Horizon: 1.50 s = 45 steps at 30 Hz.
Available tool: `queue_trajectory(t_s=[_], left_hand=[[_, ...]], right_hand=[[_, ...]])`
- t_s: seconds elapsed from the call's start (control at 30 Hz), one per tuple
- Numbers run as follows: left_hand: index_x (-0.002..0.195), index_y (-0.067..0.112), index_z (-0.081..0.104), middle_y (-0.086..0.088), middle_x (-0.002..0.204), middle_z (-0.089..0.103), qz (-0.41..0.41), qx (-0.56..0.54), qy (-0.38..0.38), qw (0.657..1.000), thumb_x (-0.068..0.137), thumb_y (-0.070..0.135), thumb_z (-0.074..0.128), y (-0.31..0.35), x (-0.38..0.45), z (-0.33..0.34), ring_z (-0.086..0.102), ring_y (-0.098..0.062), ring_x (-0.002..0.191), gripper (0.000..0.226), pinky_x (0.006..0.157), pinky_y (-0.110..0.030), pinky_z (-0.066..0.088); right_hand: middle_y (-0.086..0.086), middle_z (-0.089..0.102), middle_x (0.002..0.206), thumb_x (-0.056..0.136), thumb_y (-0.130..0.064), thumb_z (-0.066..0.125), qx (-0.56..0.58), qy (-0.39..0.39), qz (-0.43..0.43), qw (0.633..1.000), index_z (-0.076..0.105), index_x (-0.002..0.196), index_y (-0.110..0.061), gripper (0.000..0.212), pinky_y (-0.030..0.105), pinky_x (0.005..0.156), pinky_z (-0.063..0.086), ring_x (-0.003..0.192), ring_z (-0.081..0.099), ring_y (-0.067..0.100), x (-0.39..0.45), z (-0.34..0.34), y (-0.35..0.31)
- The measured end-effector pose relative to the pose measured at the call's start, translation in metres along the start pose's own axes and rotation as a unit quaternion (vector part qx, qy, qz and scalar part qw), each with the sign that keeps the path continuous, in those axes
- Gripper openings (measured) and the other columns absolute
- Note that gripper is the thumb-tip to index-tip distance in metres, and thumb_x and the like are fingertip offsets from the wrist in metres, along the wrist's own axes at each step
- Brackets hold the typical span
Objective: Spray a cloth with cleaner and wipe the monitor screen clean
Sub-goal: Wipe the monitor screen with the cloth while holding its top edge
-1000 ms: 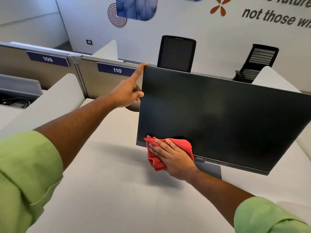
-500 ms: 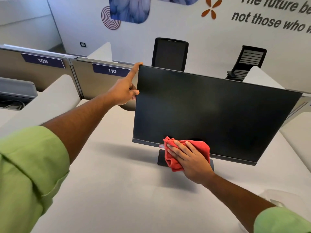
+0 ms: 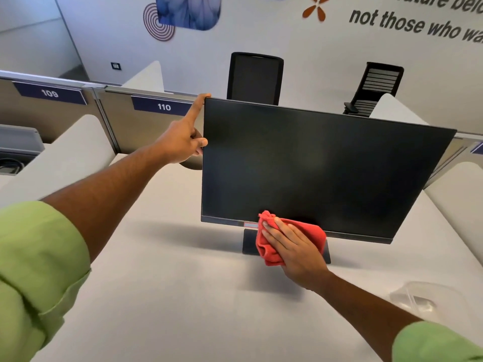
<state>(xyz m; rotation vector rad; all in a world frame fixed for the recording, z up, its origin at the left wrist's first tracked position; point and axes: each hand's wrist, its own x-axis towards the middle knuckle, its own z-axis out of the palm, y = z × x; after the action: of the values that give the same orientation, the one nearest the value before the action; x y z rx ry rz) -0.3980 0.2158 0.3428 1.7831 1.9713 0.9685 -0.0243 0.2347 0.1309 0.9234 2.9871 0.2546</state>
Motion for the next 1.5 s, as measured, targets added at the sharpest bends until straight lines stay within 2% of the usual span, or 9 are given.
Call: queue_trajectory(t_s=[0.13, 0.23, 0.43, 0.57, 0.77, 0.9, 1.03, 1.27, 1.5], left_hand=[[0.156, 0.047, -0.011, -0.008, 0.084, 0.069, -0.003, 0.006, -0.001, 1.000, 0.096, 0.009, 0.064, 0.001, 0.000, 0.000, 0.071, -0.021, 0.074, 0.103, 0.066, -0.015, 0.051], [0.155, 0.048, -0.010, -0.008, 0.086, 0.069, -0.005, 0.004, 0.003, 1.000, 0.096, 0.009, 0.065, 0.000, -0.001, 0.000, 0.071, -0.021, 0.075, 0.103, 0.070, -0.021, 0.055], [0.155, 0.049, -0.012, -0.008, 0.088, 0.069, -0.012, 0.005, 0.007, 1.000, 0.096, 0.010, 0.064, -0.004, 0.002, 0.001, 0.071, -0.019, 0.075, 0.104, 0.059, -0.011, 0.049], [0.152, 0.053, -0.013, -0.010, 0.094, 0.070, -0.019, 0.004, 0.003, 1.000, 0.096, 0.011, 0.064, -0.006, 0.001, 0.002, 0.072, -0.019, 0.078, 0.104, 0.068, -0.022, 0.055], [0.154, 0.050, -0.012, -0.010, 0.093, 0.071, 0.000, 0.007, 0.001, 1.000, 0.096, 0.010, 0.065, -0.007, 0.005, 0.002, 0.072, -0.018, 0.077, 0.104, 0.068, -0.019, 0.051], [0.154, 0.049, -0.013, -0.011, 0.093, 0.071, -0.002, 0.003, 0.000, 1.000, 0.096, 0.010, 0.064, -0.011, 0.004, 0.002, 0.072, -0.019, 0.077, 0.104, 0.068, -0.018, 0.051], [0.155, 0.047, -0.011, -0.009, 0.088, 0.070, 0.001, 0.006, 0.004, 1.000, 0.096, 0.009, 0.065, -0.007, 0.002, 0.002, 0.071, -0.019, 0.075, 0.104, 0.069, -0.017, 0.051], [0.156, 0.045, -0.011, -0.006, 0.083, 0.068, 0.004, 0.007, 0.004, 1.000, 0.096, 0.009, 0.065, -0.002, -0.001, 0.000, 0.070, -0.018, 0.072, 0.103, 0.063, -0.010, 0.047], [0.155, 0.047, -0.012, -0.009, 0.084, 0.069, -0.005, 0.012, 0.005, 1.000, 0.095, 0.009, 0.065, -0.001, -0.001, 0.001, 0.070, -0.020, 0.073, 0.105, 0.065, -0.015, 0.049]], right_hand=[[-0.003, 0.004, 0.177, 0.106, -0.028, 0.051, 0.016, 0.015, -0.069, 0.997, 0.009, 0.169, -0.022, 0.076, 0.037, 0.131, 0.006, 0.164, -0.001, 0.018, 0.043, -0.014, -0.034], [-0.002, 0.000, 0.178, 0.106, -0.025, 0.050, 0.024, 0.014, -0.096, 0.995, 0.006, 0.169, -0.020, 0.077, 0.039, 0.133, 0.009, 0.164, -0.005, 0.018, 0.066, -0.014, -0.056], [-0.002, 0.001, 0.178, 0.107, -0.026, 0.050, 0.025, 0.013, -0.129, 0.991, 0.006, 0.169, -0.019, 0.077, 0.037, 0.131, -0.004, 0.164, -0.008, 0.019, 0.108, -0.016, -0.096], [-0.001, 0.002, 0.178, 0.107, -0.027, 0.053, 0.015, 0.017, -0.122, 0.992, 0.005, 0.169, -0.020, 0.079, 0.037, 0.129, -0.009, 0.164, -0.008, 0.021, 0.119, -0.013, -0.112], [-0.004, -0.004, 0.178, 0.103, -0.022, 0.061, 0.034, 0.021, -0.129, 0.991, 0.000, 0.169, -0.022, 0.090, 0.037, 0.133, 0.006, 0.164, -0.008, 0.017, 0.102, -0.010, -0.089], [-0.004, -0.005, 0.178, 0.105, -0.019, 0.053, 0.039, 0.023, -0.107, 0.993, -0.001, 0.169, -0.022, 0.084, 0.042, 0.132, 0.017, 0.164, -0.007, 0.017, 0.075, -0.006, -0.064], [-0.007, -0.005, 0.178, 0.106, -0.021, 0.050, 0.039, 0.035, -0.055, 0.997, 0.001, 0.169, -0.025, 0.081, 0.041, 0.132, 0.016, 0.164, -0.005, 0.017, 0.042, 0.000, -0.038], [-0.006, 0.011, 0.176, 0.103, -0.035, 0.062, 0.034, 0.030, 0.051, 0.998, 0.012, 0.169, -0.029, 0.084, 0.042, 0.129, 0.023, 0.163, 0.014, 0.023, -0.012, 0.013, 0.003], [-0.009, 0.010, 0.176, 0.106, -0.033, 0.059, 0.064, 0.040, 0.038, 0.996, 0.014, 0.169, -0.030, 0.077, 0.041, 0.129, 0.027, 0.163, 0.011, 0.018, 0.008, 0.008, -0.019]])
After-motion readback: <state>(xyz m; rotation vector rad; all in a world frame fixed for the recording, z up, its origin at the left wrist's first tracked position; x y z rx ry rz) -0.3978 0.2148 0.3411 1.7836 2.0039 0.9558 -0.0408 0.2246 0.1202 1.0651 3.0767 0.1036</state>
